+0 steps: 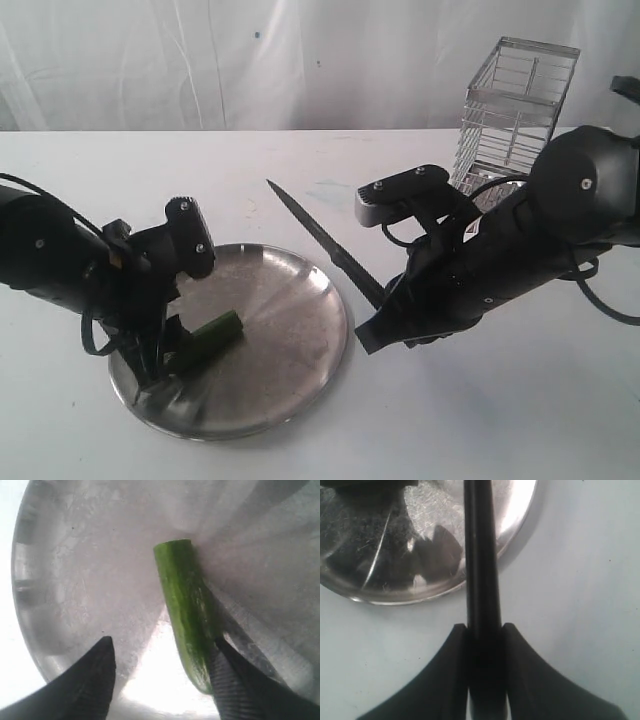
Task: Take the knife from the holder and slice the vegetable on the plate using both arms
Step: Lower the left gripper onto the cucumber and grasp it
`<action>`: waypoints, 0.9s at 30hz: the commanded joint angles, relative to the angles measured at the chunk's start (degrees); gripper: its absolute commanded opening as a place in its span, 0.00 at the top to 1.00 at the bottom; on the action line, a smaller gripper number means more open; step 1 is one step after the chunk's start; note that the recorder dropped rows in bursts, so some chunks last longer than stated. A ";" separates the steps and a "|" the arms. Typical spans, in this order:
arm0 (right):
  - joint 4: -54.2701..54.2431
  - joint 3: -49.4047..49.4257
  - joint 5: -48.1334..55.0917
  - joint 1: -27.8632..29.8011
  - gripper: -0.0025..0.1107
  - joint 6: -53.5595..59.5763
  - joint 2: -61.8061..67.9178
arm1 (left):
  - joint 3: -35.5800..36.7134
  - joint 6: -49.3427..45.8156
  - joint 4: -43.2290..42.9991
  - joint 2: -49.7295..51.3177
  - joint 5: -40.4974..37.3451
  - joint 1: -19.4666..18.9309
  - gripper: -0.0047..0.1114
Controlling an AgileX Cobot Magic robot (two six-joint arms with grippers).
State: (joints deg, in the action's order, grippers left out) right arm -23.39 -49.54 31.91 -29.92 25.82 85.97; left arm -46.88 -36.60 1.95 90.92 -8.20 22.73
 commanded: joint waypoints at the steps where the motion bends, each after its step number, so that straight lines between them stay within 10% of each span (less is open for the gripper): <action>1: -0.03 -0.16 -0.77 0.26 0.98 -0.49 -0.05 | -1.92 0.88 1.55 1.61 -5.95 -0.27 0.48; 18: -0.03 -0.16 -0.77 0.26 0.98 -0.49 -0.05 | -5.92 0.38 4.01 8.78 -10.52 -0.27 0.49; 24: -0.16 -0.16 -0.77 0.26 0.98 -0.49 -0.05 | -5.92 0.52 3.88 8.78 -6.58 -0.27 0.95; 27: -0.48 -0.16 -0.77 0.26 0.98 -0.49 -0.05 | -5.92 -2.69 1.20 8.78 -1.00 -0.27 0.96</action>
State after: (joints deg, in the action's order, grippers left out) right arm -23.39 -49.54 31.91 -29.92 25.53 86.06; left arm -52.68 -37.14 4.37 99.82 -11.82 22.65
